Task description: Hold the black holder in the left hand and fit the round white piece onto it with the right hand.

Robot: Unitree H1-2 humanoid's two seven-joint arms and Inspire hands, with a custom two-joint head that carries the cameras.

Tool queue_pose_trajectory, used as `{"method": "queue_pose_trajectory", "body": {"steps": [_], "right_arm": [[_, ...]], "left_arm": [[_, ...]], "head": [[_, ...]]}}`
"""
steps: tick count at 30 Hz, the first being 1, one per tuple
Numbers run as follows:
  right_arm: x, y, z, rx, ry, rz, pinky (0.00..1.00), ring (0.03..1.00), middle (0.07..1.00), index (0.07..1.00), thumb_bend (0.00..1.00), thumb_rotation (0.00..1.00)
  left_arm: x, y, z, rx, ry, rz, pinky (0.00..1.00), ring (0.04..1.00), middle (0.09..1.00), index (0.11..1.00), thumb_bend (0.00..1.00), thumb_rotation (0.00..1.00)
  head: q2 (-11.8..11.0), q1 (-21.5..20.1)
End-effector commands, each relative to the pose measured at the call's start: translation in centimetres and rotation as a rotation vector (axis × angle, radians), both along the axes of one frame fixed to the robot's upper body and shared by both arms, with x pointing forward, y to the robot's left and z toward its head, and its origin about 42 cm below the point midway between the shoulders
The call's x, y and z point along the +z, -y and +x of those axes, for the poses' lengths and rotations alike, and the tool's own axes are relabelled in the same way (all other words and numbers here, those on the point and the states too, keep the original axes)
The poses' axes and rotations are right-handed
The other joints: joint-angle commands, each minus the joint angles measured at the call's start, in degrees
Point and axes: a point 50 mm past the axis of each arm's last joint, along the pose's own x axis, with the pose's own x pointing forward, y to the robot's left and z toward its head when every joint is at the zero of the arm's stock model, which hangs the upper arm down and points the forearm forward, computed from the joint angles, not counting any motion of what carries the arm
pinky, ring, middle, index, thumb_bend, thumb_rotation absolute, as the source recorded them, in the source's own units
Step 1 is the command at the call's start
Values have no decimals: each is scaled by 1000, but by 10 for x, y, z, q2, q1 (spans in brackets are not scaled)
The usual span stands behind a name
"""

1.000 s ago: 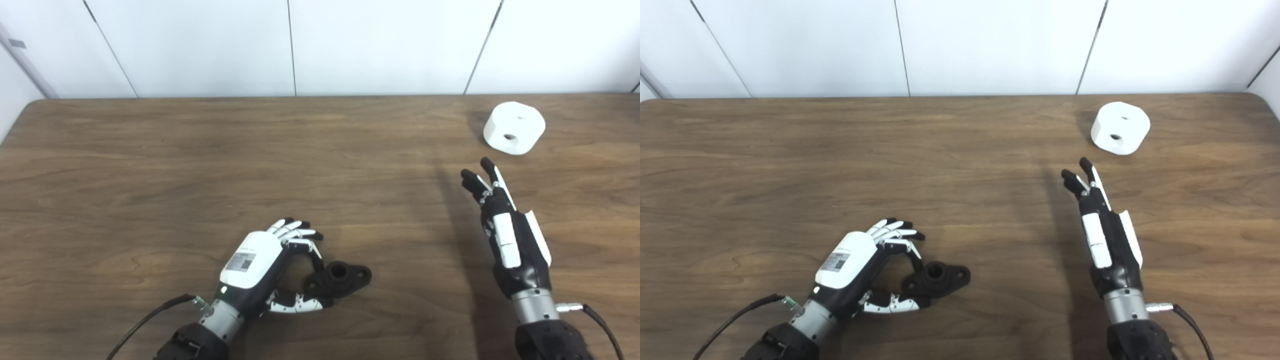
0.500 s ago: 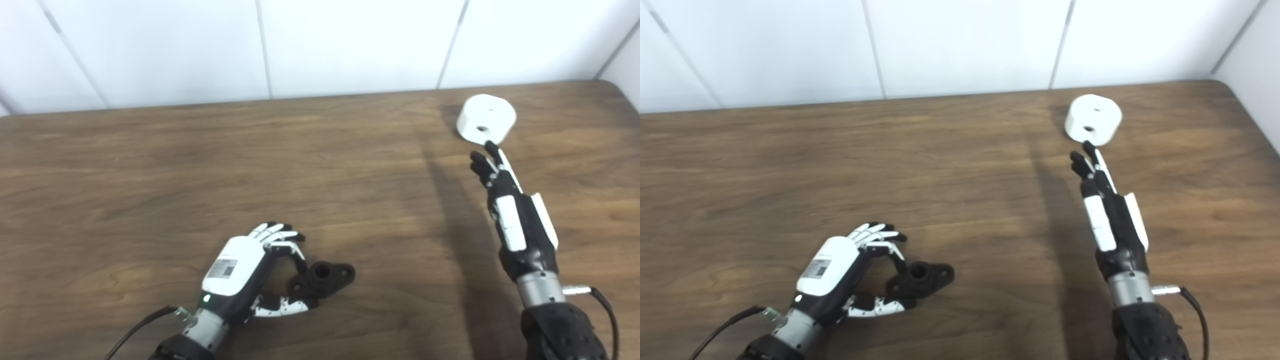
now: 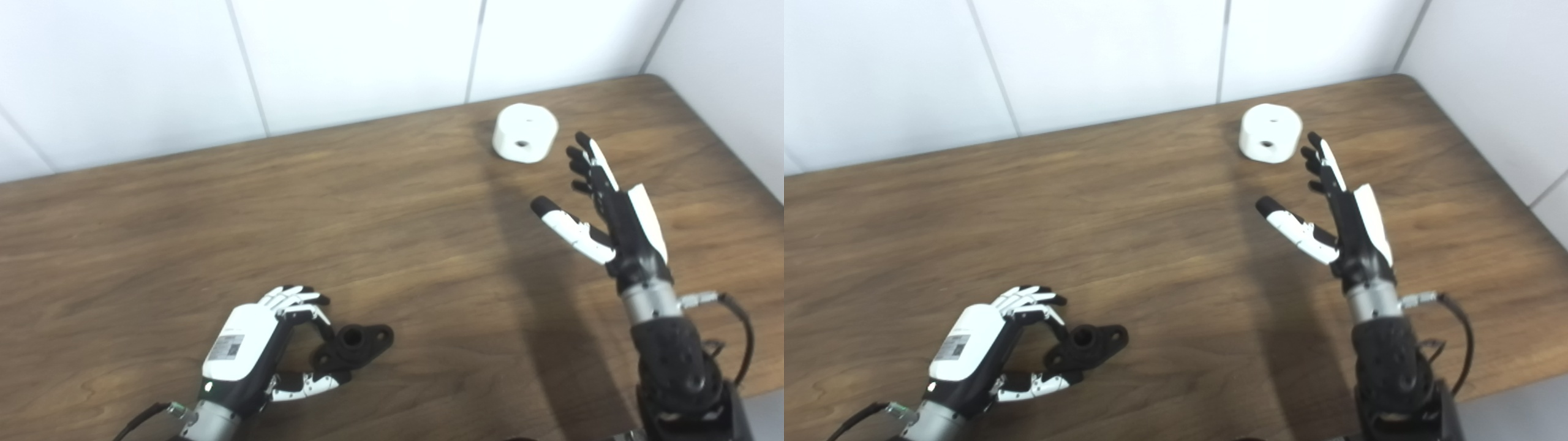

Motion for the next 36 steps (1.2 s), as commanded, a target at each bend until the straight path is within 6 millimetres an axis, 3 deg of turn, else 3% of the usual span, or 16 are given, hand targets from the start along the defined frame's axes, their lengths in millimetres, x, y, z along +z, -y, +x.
{"method": "queue_pose_trajectory", "body": {"steps": [1, 6, 10, 13, 24, 36], "right_arm": [[22, 3, 12, -8, 74, -74, 896, 935, 941, 976, 666, 634], [37, 21, 44, -44, 46, -220, 904, 966, 965, 963, 716, 633], [43, 32, 71, -39, 21, -207, 906, 994, 979, 942, 734, 533], [48, 35, 89, -38, -3, -227, 953, 1000, 981, 920, 734, 512], [59, 44, 153, -58, -115, -321, 907, 994, 967, 882, 777, 440], [61, 54, 200, -84, -196, -397, 860, 982, 941, 852, 849, 373]], "left_arm": [[-19, -9, -7, 0, -88, 58, 871, 845, 774, 488, 519, 46], [-21, -10, -9, 1, -102, 67, 876, 848, 777, 488, 519, 46], [-22, -12, -11, 0, -102, 62, 870, 845, 775, 487, 519, 46], [-23, -14, -11, -4, -101, 59, 862, 845, 773, 487, 518, 46], [-23, -15, -14, -6, -106, 52, 853, 843, 768, 487, 518, 45], [-23, -17, -16, -2, -111, 56, 850, 840, 768, 487, 518, 45]], "head": [[-1, 0], [-11, 4], [-15, 0], [-18, -5], [-29, -16], [-37, -33]]}}
